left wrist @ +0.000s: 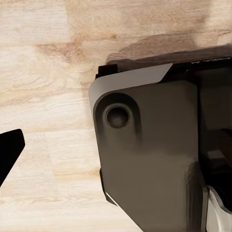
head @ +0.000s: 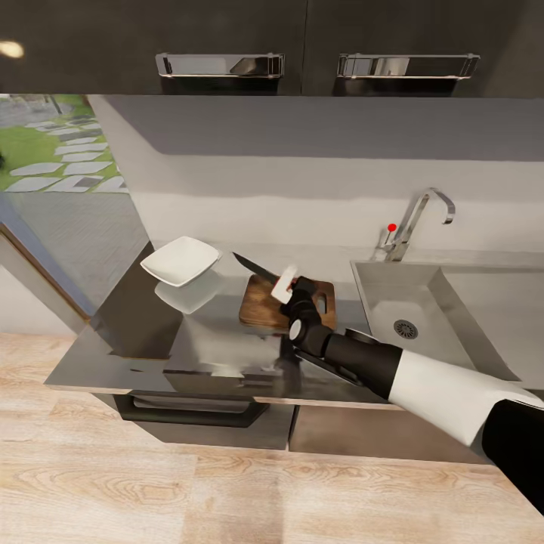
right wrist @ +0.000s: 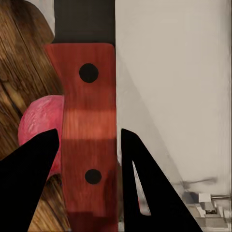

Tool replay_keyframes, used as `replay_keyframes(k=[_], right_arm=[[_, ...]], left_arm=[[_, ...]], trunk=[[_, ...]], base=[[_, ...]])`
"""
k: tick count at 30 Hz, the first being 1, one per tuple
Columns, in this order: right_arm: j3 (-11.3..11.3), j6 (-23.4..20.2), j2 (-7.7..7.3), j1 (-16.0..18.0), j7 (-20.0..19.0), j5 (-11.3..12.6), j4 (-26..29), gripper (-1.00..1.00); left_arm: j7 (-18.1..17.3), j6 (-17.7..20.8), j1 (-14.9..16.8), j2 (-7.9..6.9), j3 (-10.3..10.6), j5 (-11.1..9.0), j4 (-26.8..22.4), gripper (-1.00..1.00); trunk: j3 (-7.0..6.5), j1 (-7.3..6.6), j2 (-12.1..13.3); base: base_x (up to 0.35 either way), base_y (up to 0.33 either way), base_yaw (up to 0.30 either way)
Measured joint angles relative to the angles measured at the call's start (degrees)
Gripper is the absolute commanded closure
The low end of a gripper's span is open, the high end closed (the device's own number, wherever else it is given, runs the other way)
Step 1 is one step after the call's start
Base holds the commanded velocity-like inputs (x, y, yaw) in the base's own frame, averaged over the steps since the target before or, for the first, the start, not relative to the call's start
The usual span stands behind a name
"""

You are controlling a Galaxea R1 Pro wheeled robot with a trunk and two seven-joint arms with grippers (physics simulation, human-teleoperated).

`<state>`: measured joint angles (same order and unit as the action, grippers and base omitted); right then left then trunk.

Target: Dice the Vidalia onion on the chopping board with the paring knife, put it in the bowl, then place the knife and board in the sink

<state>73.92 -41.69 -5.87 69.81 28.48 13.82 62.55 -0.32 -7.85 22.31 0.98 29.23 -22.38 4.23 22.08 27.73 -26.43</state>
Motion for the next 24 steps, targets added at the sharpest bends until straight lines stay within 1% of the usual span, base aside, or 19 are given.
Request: replay_keyframes(k=[7, 8, 9, 11, 12, 13, 14, 16, 17, 19, 24], right_arm=[[0.1, -0.9, -0.75, 0.0, 0.5, -2.1, -0.4, 1.00], [0.2, -0.8, -0.78, 0.0, 1.1, -16.6, -0.4, 1.00], [0.2, -1.1, -0.78, 0.0, 1.1, -18.6, -0.4, 1.00], [0.4, -2.6, -0.74, 0.1, 1.2, -18.9, -0.4, 1.00], [0.4, -3.9, -0.69, 0.1, 1.3, -19.6, -0.4, 1.00], [0.4, -5.3, -0.62, 0.1, 1.2, -20.8, -0.4, 1.00], [0.5, -5.9, -0.59, 0.1, 1.2, -21.6, -0.4, 1.00], [0.5, -7.5, -0.54, 0.0, 1.1, -24.8, -0.4, 1.00], [0.5, -8.1, -0.51, 0.0, 1.0, -27.2, -0.4, 1.00], [0.5, -8.4, -0.52, 0.0, 1.1, -28.3, -0.5, 1.00], [0.5, -10.2, -0.64, 0.0, 1.0, -28.9, -1.3, 1.00]], left_arm=[[0.0, -0.1, 0.0, -0.07, 0.0, 0.0, 0.0, -1.00], [0.0, -0.1, 0.0, -0.07, 0.0, 0.0, 0.0, -1.00], [0.0, -0.1, 0.0, -0.08, 0.0, 0.0, 0.0, -1.00], [0.0, -0.1, 0.0, -0.05, 0.0, 0.0, 0.0, -1.00], [0.0, -0.1, 0.0, -0.03, 0.0, 0.0, 0.0, -1.00], [0.0, 0.0, 0.0, -0.02, 0.0, 0.0, 0.0, -1.00], [0.0, 0.0, 0.0, -0.02, 0.0, 0.0, 0.0, -1.00], [0.0, 0.0, 0.0, -0.01, 0.0, 0.0, 0.0, -1.00], [0.0, 0.0, 0.0, 0.00, 0.0, 0.0, 0.0, -1.00], [0.0, 0.0, 0.0, 0.00, 0.0, 0.0, 0.0, -1.00], [0.0, 0.0, 0.0, 0.00, 0.0, 0.0, 0.0, -1.00]], trunk=[[0.00, 0.00, 0.0], [0.00, 0.00, 0.0], [0.00, 0.00, 0.0], [0.00, 0.00, 0.0], [0.00, 0.00, 0.0], [0.00, 0.00, 0.0], [0.00, 0.00, 0.0], [0.00, 0.00, 0.0], [0.00, 0.00, 0.0], [0.00, 0.00, 0.0], [0.00, 0.00, 0.0]], base=[[0.000, 0.000, 0.000], [0.000, 0.000, 0.000], [0.000, 0.000, 0.000], [0.000, 0.000, 0.000], [0.000, 0.000, 0.000], [0.000, 0.000, 0.000], [0.000, 0.000, 0.000], [0.000, 0.000, 0.000], [0.000, 0.000, 0.000], [0.000, 0.000, 0.000], [0.000, -0.009, 0.000]])
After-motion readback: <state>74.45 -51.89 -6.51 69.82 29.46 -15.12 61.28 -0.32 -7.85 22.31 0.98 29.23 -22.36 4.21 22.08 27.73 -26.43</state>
